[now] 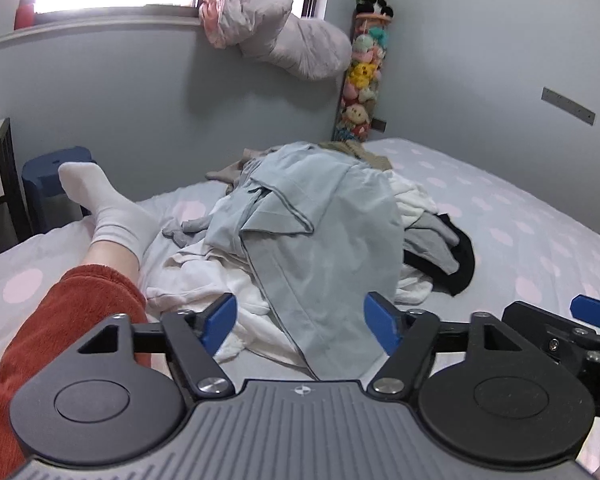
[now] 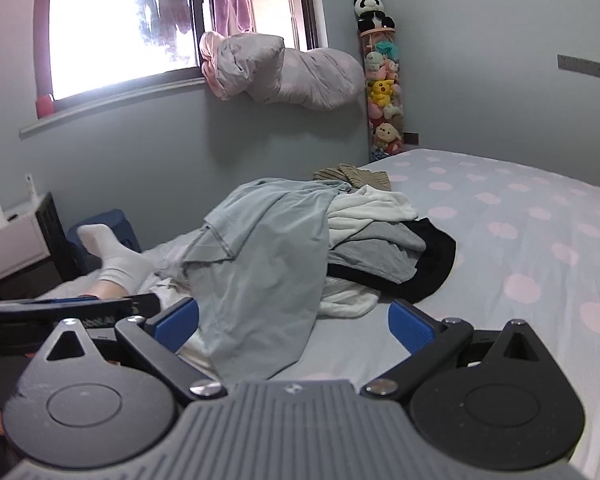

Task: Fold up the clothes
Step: 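Reach both tools toward the grey-blue shirt on the pile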

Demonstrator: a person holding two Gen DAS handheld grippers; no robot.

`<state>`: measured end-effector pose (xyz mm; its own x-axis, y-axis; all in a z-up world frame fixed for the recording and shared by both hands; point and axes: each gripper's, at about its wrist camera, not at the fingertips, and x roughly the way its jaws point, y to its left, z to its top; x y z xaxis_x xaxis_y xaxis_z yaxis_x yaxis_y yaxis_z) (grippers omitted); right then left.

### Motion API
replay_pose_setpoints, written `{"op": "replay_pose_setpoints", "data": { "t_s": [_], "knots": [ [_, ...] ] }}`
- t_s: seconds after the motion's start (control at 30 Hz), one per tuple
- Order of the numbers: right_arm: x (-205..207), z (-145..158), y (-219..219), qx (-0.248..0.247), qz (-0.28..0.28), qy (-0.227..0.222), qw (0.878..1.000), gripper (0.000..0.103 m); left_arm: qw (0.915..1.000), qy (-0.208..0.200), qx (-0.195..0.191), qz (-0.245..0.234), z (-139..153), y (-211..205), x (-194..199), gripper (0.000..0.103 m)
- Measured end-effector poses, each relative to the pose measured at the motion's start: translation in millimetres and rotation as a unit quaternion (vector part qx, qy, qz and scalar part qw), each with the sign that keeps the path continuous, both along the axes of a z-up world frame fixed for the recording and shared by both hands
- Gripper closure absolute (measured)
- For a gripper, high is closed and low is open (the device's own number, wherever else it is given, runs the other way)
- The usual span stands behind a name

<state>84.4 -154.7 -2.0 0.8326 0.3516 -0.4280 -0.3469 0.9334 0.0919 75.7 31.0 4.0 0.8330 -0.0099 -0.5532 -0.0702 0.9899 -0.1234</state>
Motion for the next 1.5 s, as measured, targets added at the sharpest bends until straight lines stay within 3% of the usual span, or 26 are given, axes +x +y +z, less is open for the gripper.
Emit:
{"op": "replay_pose_setpoints", "data": {
  "t_s": [0.07, 0.23, 0.37, 0.53, 0.8, 0.93, 1.07, 1.17, 1.23, 1.27, 1.33, 1.47, 1.5],
  "knots": [
    [9, -3, 5, -0.011, 0.002, -0.007, 1.000, 0.001, 0.9999, 0.007, 0.013, -0.007, -2, 2, 12, 0.044],
    [36, -16, 21, -0.051, 0.026, -0.011, 0.998, 0.001, 0.9981, 0.010, 0.043, -0.044, -4, 1, 38, 0.045],
    [59, -27, 25, -0.051, 0.032, 0.003, 0.998, 0.001, 0.9973, -0.004, 0.045, -0.057, -3, 2, 60, 0.045],
    [82, -40, 29, -0.053, 0.034, 0.020, 0.998, 0.001, 0.9952, -0.007, 0.083, -0.051, -8, 0, 90, 0.043],
    [117, -59, 46, -0.054, 0.049, 0.037, 0.997, 0.003, 0.9961, 0.038, 0.039, -0.069, -40, 19, 123, 0.043],
    [134, -71, 57, -0.051, 0.058, 0.051, 0.996, 0.020, 0.9970, 0.043, 0.016, -0.062, -55, 29, 130, 0.042],
    [150, -85, 65, -0.054, 0.060, 0.057, 0.995, 0.021, 0.9985, 0.025, 0.017, -0.045, -62, 33, 135, 0.033],
    [161, -97, 65, -0.060, 0.052, 0.068, 0.995, 0.021, 0.9989, 0.002, 0.039, -0.027, -61, 33, 136, 0.031],
    [168, -103, 63, -0.055, 0.046, 0.083, 0.994, 0.023, 0.9992, -0.005, 0.033, -0.024, -61, 35, 140, 0.030],
    [171, -106, 61, -0.051, 0.044, 0.093, 0.993, 0.027, 0.9993, -0.006, 0.027, -0.025, -63, 36, 143, 0.030],
    [175, -111, 59, -0.045, 0.043, 0.110, 0.992, 0.044, 0.9995, 0.004, 0.012, -0.029, -68, 36, 148, 0.030],
    [177, -114, 58, -0.036, 0.045, 0.118, 0.991, 0.051, 0.9998, 0.015, 0.004, -0.014, -79, 37, 151, 0.029],
    [178, -115, 59, -0.036, 0.046, 0.121, 0.991, 0.062, 0.9997, 0.019, -0.001, -0.013, -82, 38, 151, 0.029]
  ]
}}
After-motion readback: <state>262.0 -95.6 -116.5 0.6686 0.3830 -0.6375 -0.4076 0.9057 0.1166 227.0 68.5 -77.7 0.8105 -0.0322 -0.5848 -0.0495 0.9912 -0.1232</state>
